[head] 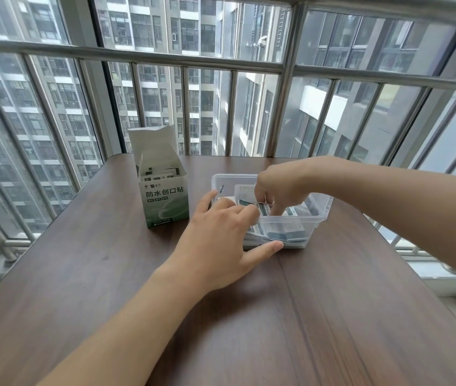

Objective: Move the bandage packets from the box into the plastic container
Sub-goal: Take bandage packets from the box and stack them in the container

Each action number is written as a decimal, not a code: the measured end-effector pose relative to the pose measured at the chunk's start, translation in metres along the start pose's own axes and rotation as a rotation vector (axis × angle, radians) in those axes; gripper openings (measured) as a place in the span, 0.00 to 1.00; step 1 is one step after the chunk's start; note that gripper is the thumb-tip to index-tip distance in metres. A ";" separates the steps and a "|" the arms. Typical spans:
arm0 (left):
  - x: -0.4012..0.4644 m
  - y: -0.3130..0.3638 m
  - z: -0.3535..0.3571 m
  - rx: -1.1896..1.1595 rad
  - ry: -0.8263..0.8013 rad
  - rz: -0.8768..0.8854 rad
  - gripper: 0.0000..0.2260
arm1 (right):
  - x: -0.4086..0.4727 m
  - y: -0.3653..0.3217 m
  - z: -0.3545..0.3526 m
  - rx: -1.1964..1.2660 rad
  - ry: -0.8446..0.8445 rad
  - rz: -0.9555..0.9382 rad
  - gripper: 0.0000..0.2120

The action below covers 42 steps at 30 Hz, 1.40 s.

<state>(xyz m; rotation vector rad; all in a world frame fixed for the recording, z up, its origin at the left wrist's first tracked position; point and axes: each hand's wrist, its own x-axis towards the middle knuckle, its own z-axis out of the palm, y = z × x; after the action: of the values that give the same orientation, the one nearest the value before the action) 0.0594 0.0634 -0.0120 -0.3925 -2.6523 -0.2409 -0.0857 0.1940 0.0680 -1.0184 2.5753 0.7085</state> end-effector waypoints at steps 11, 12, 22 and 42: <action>0.000 0.000 -0.001 -0.004 -0.027 -0.008 0.27 | -0.004 -0.003 -0.010 0.227 0.003 0.005 0.24; -0.001 0.000 -0.001 -0.004 -0.028 -0.007 0.27 | -0.006 -0.004 -0.013 0.251 0.006 -0.001 0.25; -0.001 0.000 -0.003 0.010 -0.026 0.007 0.27 | 0.001 -0.021 -0.011 0.238 0.044 -0.061 0.13; 0.002 -0.001 -0.005 -0.014 -0.045 -0.008 0.28 | -0.022 -0.002 -0.021 0.431 0.102 -0.007 0.34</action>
<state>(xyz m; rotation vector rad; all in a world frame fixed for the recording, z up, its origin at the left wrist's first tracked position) 0.0599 0.0620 -0.0066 -0.3962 -2.6987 -0.2562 -0.0705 0.1935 0.0944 -0.9366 2.6400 0.0870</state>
